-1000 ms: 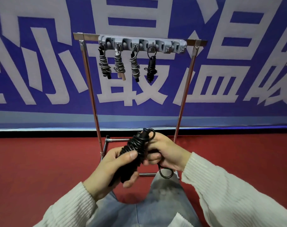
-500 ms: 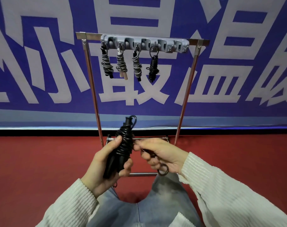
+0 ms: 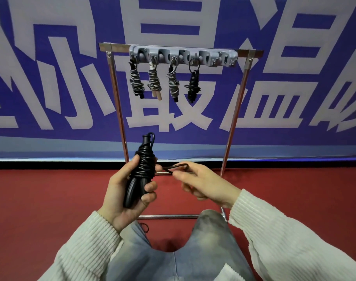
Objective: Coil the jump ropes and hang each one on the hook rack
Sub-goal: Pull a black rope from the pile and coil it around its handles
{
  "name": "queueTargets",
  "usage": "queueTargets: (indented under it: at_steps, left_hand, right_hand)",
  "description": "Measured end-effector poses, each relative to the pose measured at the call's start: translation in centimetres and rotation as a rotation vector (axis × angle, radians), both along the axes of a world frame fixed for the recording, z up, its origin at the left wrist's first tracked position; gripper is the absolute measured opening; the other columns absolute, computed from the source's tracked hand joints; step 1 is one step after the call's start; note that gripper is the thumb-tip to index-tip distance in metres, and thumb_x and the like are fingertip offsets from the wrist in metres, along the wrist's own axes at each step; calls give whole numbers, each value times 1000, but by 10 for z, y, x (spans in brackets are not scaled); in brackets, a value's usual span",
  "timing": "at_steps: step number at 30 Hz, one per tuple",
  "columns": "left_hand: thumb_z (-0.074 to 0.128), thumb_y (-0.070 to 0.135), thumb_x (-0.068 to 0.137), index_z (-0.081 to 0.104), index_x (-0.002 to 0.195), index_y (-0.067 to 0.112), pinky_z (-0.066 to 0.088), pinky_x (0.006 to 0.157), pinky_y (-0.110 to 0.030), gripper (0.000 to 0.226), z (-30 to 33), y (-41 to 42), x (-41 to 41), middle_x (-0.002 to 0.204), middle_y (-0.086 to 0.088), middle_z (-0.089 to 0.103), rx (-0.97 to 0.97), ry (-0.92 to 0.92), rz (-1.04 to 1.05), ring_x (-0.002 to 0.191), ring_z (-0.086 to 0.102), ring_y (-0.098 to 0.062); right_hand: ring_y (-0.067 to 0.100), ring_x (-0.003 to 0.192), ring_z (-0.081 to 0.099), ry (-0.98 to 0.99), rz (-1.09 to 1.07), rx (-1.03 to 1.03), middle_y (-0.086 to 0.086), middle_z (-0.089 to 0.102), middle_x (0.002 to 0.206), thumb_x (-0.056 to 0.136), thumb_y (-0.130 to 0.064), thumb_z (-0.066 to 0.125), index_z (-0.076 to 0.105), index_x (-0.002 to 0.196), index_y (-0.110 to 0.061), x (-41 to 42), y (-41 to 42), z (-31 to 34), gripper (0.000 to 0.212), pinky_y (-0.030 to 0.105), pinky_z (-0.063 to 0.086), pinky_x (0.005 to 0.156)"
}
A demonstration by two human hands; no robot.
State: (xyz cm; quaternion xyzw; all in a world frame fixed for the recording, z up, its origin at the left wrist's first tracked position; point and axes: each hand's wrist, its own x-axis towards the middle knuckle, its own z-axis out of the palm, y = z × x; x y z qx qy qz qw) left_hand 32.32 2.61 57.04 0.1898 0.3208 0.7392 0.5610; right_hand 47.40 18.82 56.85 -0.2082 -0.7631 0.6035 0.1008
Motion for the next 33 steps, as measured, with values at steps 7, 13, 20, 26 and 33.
queueTargets:
  at_steps: [7, 13, 20, 26, 33]
  left_hand:
    - [63, 41, 88, 61, 125, 8, 37, 35, -20, 50, 7, -3, -2, 96, -8, 67, -27, 6, 17, 47, 45, -11]
    - [67, 39, 85, 61, 122, 10, 39, 36, -19, 48, 7, -2, 5, 96, -4, 62, 65, -112, -69, 47, 46, -9]
    - [65, 40, 89, 57, 122, 11, 39, 36, -20, 45, -3, 6, 5, 96, -6, 63, 4, -140, -37, 48, 47, -11]
    - [54, 40, 95, 58, 121, 11, 37, 37, -18, 39, 5, 3, -4, 95, -5, 63, 8, -70, 19, 47, 46, -10]
    - [55, 38, 95, 61, 118, 10, 35, 37, -19, 37, 5, 0, -6, 94, -9, 65, -71, 3, 20, 49, 45, -12]
  right_hand:
    - [10, 44, 18, 66, -1, -106, -4, 28, 54, 104, -35, 56, 70, 101, -15, 2, 12, -8, 25, 22, 17, 43]
    - [8, 46, 37, 257, -176, -274, -1, 47, 60, 93, -38, 68, 55, 75, -16, 5, 17, -10, 32, 24, 24, 49]
    - [17, 77, 61, 545, -255, -935, 0, 55, 72, 94, -28, 63, 53, 65, -17, 1, 11, -8, 32, 37, 58, 79]
    - [5, 51, 39, 208, -275, -546, -5, 46, 70, 90, -21, 74, 57, 79, -19, 4, 15, -5, 20, 13, 20, 34]
    - [13, 56, 50, 635, -335, -947, -4, 44, 55, 88, -23, 72, 50, 58, -19, 12, 22, 17, 38, 35, 54, 78]
